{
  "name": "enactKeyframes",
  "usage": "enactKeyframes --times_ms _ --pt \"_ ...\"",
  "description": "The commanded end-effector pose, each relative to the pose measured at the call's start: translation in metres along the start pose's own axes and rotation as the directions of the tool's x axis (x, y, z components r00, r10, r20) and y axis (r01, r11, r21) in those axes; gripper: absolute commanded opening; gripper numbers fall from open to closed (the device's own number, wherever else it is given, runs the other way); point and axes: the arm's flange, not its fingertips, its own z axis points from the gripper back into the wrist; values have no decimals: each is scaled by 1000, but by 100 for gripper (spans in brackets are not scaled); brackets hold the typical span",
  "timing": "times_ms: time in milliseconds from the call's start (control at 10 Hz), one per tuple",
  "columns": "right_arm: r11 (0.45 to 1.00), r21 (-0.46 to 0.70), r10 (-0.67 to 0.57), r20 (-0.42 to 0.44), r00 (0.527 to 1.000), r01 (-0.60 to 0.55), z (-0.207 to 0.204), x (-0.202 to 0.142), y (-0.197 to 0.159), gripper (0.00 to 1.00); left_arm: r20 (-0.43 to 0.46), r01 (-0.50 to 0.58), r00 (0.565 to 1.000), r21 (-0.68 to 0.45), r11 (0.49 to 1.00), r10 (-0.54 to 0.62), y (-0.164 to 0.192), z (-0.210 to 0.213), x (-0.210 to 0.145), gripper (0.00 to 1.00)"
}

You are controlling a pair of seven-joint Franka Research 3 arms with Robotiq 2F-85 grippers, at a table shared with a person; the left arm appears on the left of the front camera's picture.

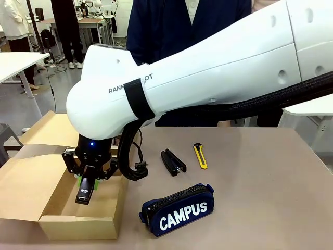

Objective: Place items inside the box.
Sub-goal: Pick up a Pencil pouch or Stapler and place it inside the Mailer Box closest to the robot.

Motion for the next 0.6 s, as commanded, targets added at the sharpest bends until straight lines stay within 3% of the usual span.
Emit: enactKeyframes --times_ms 0,100,200,300,400,500 --pt "998 -23 -60 30 998 61 1 -1 0 37 6 20 1000 -23 1000 -20 0 0 0 100" --pt "997 -33 -69 37 997 70 0 0 -5 37 6 20 1000 -23 1000 -20 0 0 0 100" --pt "996 -38 -77 40 996 79 0 1 -9 46 6 20 1000 -23 1000 -20 0 0 0 100" --pt "996 -48 -80 27 996 81 0 1 -13 93 6 20 1000 -23 1000 -20 0 0 0 100" --pt "995 -43 -87 29 996 88 1 0 -15 100 6 20 1000 -23 1000 -20 0 0 0 100" --pt "995 -34 -91 31 995 92 3 -1 -18 100 6 20 1000 -23 1000 -20 0 0 0 100"
